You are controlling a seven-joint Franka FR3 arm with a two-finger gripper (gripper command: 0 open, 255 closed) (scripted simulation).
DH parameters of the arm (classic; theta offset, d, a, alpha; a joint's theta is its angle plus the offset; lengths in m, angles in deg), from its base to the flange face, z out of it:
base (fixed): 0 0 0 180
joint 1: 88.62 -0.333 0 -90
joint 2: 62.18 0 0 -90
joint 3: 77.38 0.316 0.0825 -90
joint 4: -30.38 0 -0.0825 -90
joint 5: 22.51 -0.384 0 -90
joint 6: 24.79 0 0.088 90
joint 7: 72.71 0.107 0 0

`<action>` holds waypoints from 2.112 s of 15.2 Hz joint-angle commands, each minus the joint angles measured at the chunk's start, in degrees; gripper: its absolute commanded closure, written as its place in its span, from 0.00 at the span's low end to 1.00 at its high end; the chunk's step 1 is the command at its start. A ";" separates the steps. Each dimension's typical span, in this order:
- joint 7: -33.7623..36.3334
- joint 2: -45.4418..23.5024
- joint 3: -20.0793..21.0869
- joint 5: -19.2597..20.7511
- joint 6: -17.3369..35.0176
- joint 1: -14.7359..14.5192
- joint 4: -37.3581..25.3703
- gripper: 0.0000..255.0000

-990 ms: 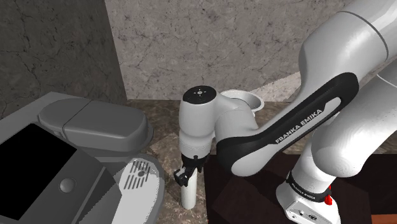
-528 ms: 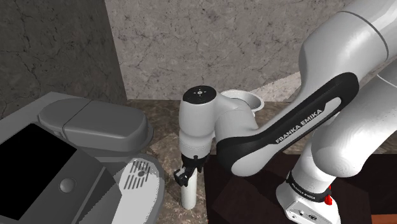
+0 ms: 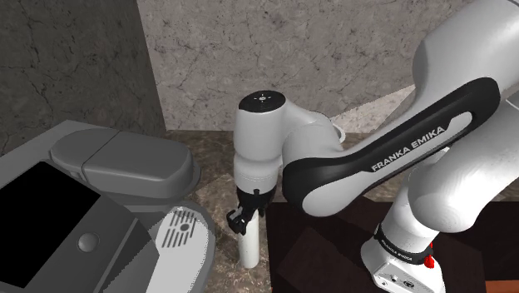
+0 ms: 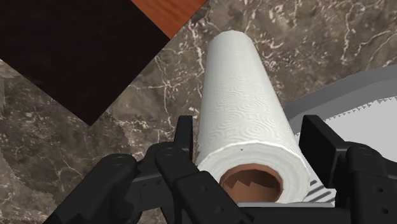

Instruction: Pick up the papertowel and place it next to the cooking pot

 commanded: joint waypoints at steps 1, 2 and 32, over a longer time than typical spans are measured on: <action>-0.59 1.13 -0.62 -0.53 -1.78 -0.39 -0.71 1.00; -0.88 1.71 -0.94 -0.76 -2.69 -0.57 -1.10 1.00; -4.98 10.23 -7.90 -1.30 -27.69 -1.75 -18.04 1.00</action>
